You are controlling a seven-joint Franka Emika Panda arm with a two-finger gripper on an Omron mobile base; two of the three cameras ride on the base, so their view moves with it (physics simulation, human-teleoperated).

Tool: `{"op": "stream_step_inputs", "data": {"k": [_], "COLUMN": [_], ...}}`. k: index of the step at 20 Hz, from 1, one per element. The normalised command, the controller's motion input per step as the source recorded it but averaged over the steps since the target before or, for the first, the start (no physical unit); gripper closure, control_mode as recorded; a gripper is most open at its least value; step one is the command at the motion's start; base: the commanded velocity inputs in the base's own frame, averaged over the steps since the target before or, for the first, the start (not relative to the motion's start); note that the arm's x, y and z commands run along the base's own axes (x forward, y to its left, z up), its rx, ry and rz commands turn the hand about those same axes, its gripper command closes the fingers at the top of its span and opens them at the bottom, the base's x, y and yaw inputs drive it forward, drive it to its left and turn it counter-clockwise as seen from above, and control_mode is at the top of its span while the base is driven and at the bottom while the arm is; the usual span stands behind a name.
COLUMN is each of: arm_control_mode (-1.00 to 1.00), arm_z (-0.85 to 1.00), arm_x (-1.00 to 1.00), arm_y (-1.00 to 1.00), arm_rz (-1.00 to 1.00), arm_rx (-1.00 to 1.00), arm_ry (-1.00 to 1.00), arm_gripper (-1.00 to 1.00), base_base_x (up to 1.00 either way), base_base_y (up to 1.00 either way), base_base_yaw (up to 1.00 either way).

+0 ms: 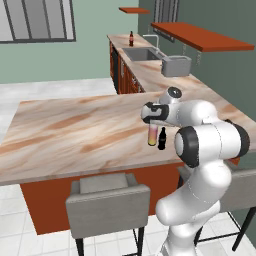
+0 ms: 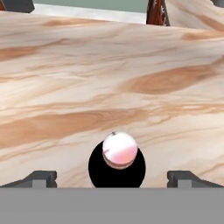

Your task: Place the large bottle from the dining counter next to the other large bottle outside the sink, and place the small bottle from the dining counter next to the other small bottle inside the sink.

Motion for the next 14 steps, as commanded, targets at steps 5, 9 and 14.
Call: {"op": "stream_step_inputs", "data": {"k": [5, 9, 14], "arm_control_mode": [-1.0, -1.0, -1.0], "arm_z": [-0.13, -0.13, -0.14], "arm_x": [0.16, 0.16, 0.14], "arm_y": [0.0, 0.0, 0.0], "arm_rz": [0.0, 0.0, 0.0], "arm_rx": [0.0, 0.0, 0.0], "arm_ry": [0.01, 0.0, 0.0], "arm_gripper": [-1.0, -1.0, -1.0], "base_base_x": [0.0, 0.0, 0.0], "base_base_y": [0.0, 0.0, 0.0], "base_base_yaw": [0.0, 0.0, 0.0]}}
